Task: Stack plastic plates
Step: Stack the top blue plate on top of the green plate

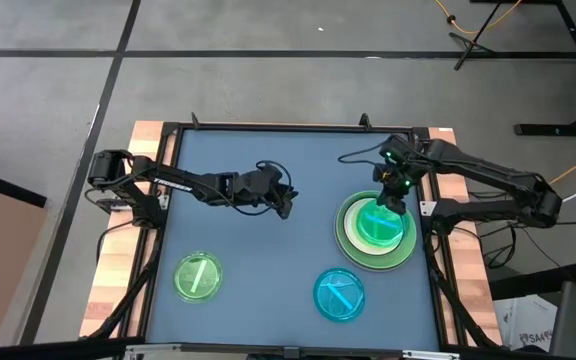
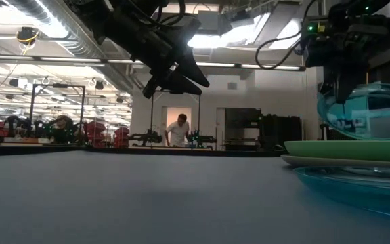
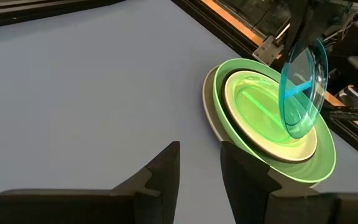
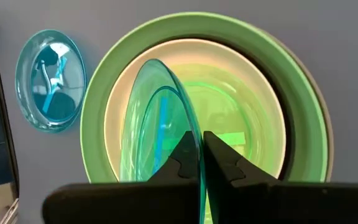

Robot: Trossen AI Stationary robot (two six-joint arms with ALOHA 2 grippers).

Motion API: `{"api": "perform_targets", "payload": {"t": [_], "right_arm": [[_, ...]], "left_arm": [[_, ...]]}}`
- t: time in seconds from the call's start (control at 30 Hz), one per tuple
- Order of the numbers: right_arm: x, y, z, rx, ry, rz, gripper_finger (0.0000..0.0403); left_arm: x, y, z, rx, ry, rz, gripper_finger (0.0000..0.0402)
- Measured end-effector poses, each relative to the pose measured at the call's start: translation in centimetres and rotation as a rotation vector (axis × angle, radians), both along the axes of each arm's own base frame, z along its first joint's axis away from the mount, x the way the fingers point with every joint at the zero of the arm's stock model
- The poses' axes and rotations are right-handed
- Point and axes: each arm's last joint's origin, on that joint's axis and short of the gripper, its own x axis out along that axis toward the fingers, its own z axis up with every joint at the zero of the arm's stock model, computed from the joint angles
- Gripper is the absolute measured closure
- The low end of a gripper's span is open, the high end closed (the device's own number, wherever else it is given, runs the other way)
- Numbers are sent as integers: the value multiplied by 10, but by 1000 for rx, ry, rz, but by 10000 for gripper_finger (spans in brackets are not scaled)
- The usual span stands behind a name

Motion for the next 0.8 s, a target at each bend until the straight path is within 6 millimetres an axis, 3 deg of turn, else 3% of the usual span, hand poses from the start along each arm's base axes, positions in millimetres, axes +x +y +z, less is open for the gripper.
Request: {"api": "perform_targets", "payload": {"t": [0.8], "right_arm": [[20, -12, -30, 98, 156, 2, 397]], "left_arm": [[0, 0, 0, 0, 0, -1, 294]]}}
